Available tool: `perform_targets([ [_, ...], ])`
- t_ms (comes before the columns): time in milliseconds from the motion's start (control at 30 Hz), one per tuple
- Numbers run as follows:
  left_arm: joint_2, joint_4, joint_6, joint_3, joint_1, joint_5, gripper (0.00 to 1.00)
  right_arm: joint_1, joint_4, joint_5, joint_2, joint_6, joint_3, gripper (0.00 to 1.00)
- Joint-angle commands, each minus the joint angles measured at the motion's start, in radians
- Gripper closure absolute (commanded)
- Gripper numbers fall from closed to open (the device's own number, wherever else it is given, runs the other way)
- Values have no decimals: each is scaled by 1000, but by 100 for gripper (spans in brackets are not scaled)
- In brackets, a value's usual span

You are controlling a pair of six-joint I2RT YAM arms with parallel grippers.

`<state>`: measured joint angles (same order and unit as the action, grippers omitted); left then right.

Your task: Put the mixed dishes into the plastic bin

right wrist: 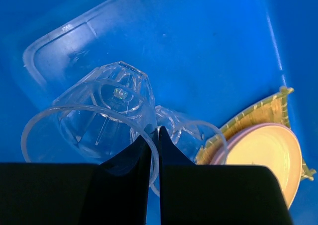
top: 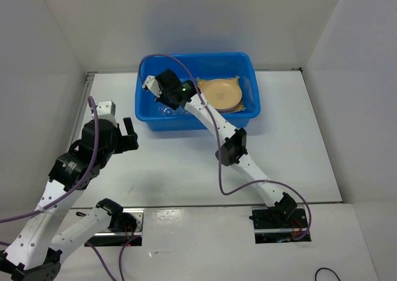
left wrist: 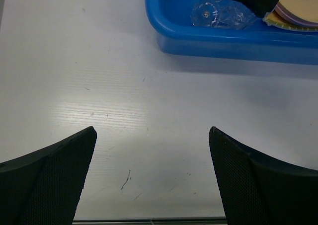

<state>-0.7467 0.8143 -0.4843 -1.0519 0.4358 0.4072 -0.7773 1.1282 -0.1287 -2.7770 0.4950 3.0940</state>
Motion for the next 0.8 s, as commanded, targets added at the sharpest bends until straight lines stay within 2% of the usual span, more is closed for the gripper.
perform_targets([
  [0,0,-26,-20,3,4,13,0,-33,-85,-54,-26,33,23,91],
  [200,0,-26,-20,3,4,13,0,-33,-108,-89,-49,63,32,76],
  [300,-9,-26,-20,3,4,13,0,-42,-136,-130,-49,63,43,61],
  [333,-10,-26,-20,3,4,13,0,-56,-148,-188,-32,63,43,47],
  [433,-10,-26,-20,3,4,13,0,-77,-202,-261,71,63,43,21],
  [467,-10,-26,-20,3,4,13,0,-88,-221,-275,144,53,43,9],
  [500,-10,-26,-20,3,4,13,0,-88,-222,-297,145,53,43,5],
  [533,-10,-26,-20,3,4,13,0,-100,-231,-339,218,18,43,1],
  [667,10,-26,-20,12,4,13,0,-135,-158,-485,341,-42,43,1],
  [767,30,-35,-20,12,4,13,0,-135,48,-519,393,-90,43,1],
])
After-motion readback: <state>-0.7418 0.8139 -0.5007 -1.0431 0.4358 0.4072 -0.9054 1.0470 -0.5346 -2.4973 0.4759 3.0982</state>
